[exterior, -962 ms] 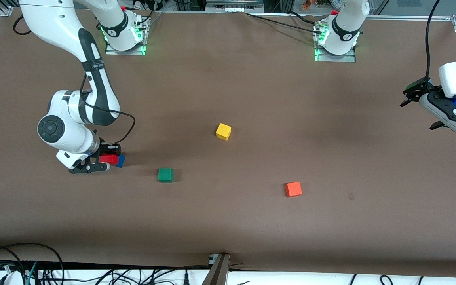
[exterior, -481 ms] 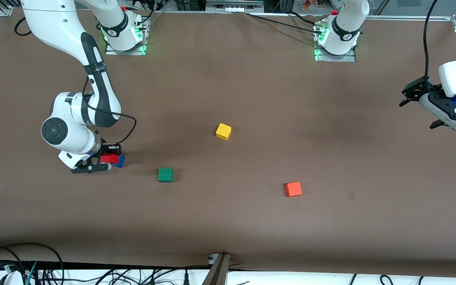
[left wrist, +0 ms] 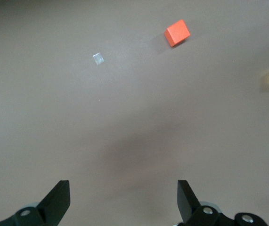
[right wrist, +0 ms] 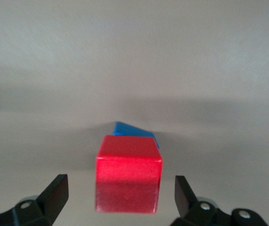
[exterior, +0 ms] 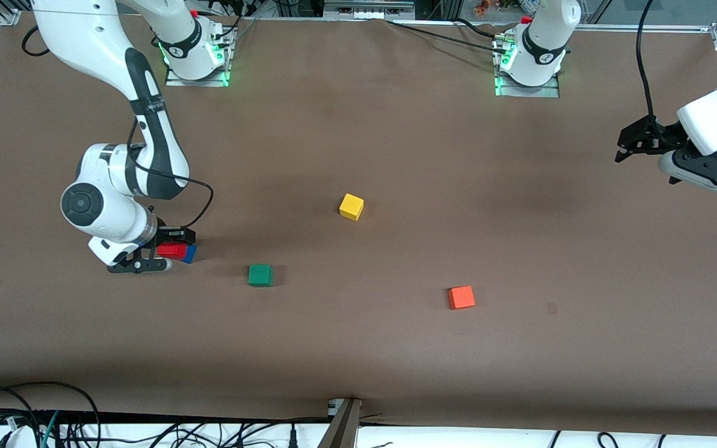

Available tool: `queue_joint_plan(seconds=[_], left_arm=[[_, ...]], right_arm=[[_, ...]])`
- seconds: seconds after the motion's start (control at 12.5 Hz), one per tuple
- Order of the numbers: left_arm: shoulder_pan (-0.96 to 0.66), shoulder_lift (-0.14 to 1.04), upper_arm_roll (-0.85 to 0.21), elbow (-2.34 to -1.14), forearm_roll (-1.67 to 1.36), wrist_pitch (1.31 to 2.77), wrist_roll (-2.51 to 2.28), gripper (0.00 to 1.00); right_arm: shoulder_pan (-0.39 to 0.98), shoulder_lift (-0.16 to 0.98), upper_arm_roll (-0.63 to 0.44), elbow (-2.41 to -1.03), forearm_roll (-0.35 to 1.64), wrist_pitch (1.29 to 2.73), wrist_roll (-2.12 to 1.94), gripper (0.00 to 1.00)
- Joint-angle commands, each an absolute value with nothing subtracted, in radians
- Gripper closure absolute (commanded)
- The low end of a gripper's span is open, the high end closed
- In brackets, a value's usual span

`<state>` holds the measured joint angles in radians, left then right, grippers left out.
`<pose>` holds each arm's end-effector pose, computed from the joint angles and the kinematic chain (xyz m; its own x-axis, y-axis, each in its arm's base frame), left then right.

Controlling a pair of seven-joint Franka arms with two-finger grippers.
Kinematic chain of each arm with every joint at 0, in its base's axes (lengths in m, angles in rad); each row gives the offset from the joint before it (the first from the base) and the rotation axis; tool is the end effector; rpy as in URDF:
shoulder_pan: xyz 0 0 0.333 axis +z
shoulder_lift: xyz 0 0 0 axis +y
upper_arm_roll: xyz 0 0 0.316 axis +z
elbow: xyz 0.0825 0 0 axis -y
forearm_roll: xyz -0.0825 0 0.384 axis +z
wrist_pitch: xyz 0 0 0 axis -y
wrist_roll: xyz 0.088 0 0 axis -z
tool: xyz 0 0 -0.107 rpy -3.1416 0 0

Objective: Pass red block to right arm, stack on blue

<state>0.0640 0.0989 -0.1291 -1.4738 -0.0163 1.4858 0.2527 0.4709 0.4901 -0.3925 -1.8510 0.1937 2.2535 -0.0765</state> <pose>0.5745 -0.0355 0.6073 0.9464 -0.3139 -0.0760 -0.3109 -0.9492 0.0496 0.6316 0.0707 0.2713 0.9969 0.0656 -0.0440 0.0671 -0.9972 0.0334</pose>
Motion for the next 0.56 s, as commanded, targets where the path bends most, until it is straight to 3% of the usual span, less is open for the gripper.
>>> queue_joint_plan(seconds=[0.0,0.16,0.48], left_arm=[[-0.02,0.002,-0.042,-1.603,-0.035,1.529,0.102,0.0],[-0.02,-0.037,-0.04,-1.679,-0.023,1.571,0.078,0.0],[-0.003,-0.017,-0.037,-1.665,-0.018,1.568,0.089,0.0]], right_arm=[[0.471,0.356,-0.435,-1.821,0.175,2.148,-0.06,0.0],[0.471,0.292,-0.488,-1.757,0.167,2.052,-0.071,0.0],[0.472,0.285,-0.534,-1.458,0.037,1.625,-0.071,0.0]])
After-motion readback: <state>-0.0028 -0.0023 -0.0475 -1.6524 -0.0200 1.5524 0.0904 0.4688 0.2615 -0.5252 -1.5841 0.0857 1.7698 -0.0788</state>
